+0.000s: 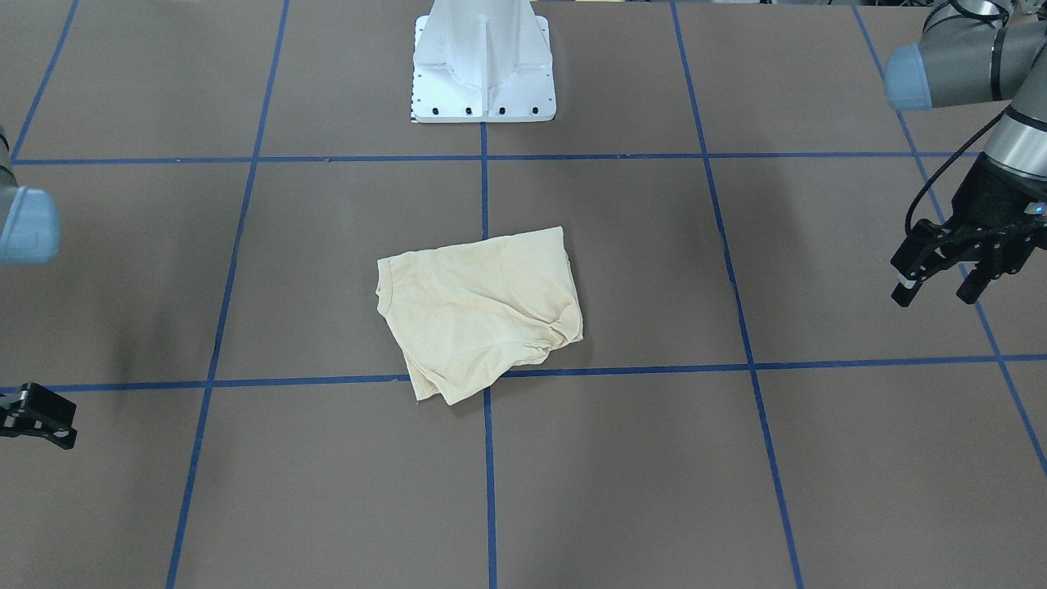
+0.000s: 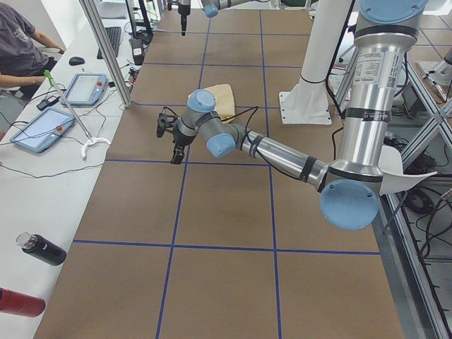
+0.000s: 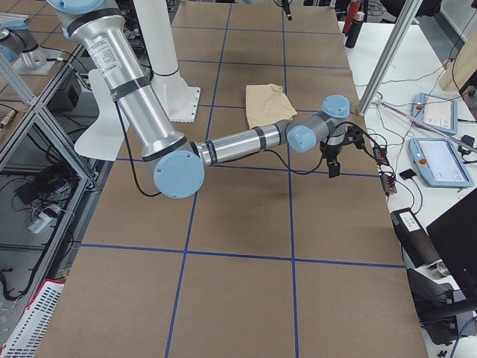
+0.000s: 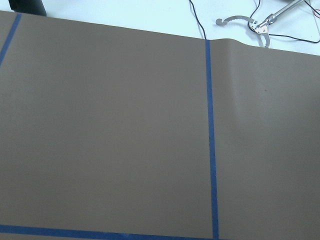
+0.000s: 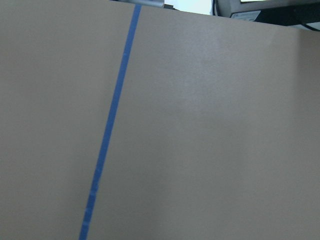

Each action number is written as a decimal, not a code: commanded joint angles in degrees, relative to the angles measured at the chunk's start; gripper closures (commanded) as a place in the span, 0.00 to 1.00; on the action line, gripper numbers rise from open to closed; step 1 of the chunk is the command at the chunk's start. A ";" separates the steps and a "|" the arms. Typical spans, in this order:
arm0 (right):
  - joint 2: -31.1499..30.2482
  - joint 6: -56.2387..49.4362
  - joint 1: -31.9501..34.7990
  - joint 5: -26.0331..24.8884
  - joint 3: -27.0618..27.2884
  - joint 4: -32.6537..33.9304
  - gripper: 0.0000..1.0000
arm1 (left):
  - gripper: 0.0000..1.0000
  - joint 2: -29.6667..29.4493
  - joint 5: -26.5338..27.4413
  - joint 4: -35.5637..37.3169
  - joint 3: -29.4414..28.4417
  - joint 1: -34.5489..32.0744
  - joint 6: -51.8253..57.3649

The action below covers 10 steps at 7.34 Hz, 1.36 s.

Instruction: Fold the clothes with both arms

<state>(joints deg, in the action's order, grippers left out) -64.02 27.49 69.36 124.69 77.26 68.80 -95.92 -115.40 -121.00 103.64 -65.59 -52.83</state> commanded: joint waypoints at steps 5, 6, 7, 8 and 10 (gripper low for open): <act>-8.84 -18.55 6.28 -9.91 -2.65 10.52 0.00 | 0.00 2.94 -4.49 17.46 -2.30 -10.30 31.50; -8.66 -20.97 7.97 -9.65 -2.21 12.92 0.00 | 0.00 2.76 -4.05 24.16 -2.56 -13.30 44.96; -8.58 -21.16 9.29 -7.82 -2.29 13.64 0.00 | 0.00 2.67 -4.48 27.01 -3.78 -17.16 54.67; -8.40 -21.17 11.56 -0.06 -2.29 16.34 0.00 | 0.00 2.41 -5.01 30.09 -5.19 -20.25 57.03; -10.93 -21.52 15.27 7.22 -0.46 18.66 0.00 | 0.00 3.02 -20.30 30.04 -13.76 -23.86 57.23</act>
<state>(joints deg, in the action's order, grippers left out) -73.17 6.30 82.50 127.97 75.49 86.34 -93.25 -126.61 -91.22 95.27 -86.82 3.29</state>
